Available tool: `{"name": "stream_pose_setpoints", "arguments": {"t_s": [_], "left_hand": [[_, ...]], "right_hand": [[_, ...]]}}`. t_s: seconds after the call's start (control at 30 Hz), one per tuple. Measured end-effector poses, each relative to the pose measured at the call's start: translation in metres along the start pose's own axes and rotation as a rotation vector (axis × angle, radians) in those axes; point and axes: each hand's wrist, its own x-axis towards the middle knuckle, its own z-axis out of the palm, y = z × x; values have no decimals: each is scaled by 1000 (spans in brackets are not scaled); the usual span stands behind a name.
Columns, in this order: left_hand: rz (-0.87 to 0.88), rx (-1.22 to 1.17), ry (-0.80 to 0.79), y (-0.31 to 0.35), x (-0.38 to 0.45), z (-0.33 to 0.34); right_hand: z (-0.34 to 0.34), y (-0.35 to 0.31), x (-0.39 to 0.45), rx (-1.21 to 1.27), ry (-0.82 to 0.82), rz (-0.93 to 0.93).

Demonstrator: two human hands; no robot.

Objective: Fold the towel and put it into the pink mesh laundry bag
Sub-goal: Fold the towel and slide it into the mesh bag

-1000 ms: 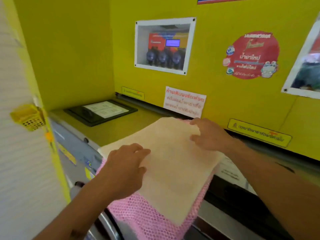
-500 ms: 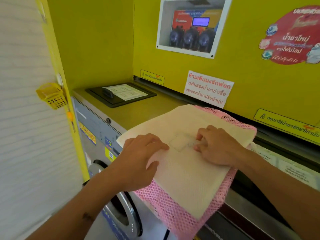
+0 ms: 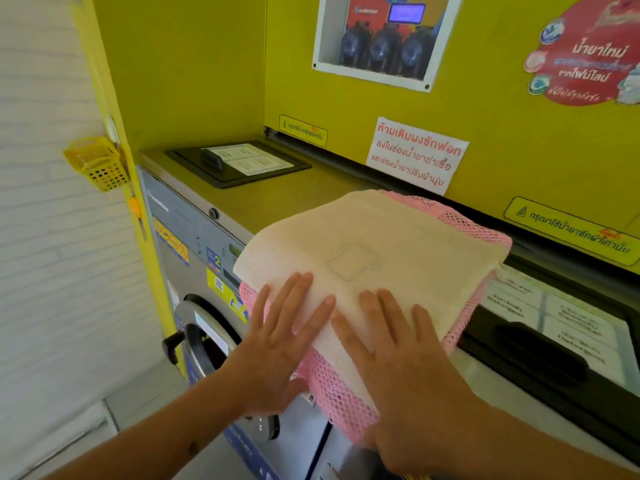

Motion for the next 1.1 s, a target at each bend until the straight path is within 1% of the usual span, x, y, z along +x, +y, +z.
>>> {"name": "stream_pose_setpoints", "arguments": {"t_s": [0.1,0.23,0.33,0.4,0.47,0.57,0.67,0.73,0.77,0.9,0.97,1.0,1.07,1.1], "left_hand": [[-43,-4,49,6,6,9],[-61,-33,110,13,7,17],[-73,-61,146,19,7,16],[-82,-133,230,23,7,14],[-105,-214,332,25,8,10],[-98,-264,421,20,12,1],[-6,-289,454,10,18,-23],[56,-298,435,7,25,-40],[70,-300,407,7,28,-48],[81,-260,286,12,40,-78],[86,-210,181,15,44,-95],[85,-184,116,16,45,-104],[89,-191,-5,17,47,-122],[90,-233,-59,18,48,-131]], "right_hand": [[15,-1,4,-34,156,75],[1,9,5,-4,302,3],[-7,19,3,32,347,-44],[-9,24,0,82,371,-73],[-12,30,-6,143,381,-63],[-18,46,-18,318,375,-84],[-17,63,-27,535,376,-70],[-16,72,-35,627,407,-51],[-15,74,-38,631,426,-56],[-10,57,-51,512,371,-35],[-2,49,-47,383,421,-51],[1,48,-46,365,450,-61],[3,55,-44,403,485,-75],[-1,61,-46,457,487,-67]]}}
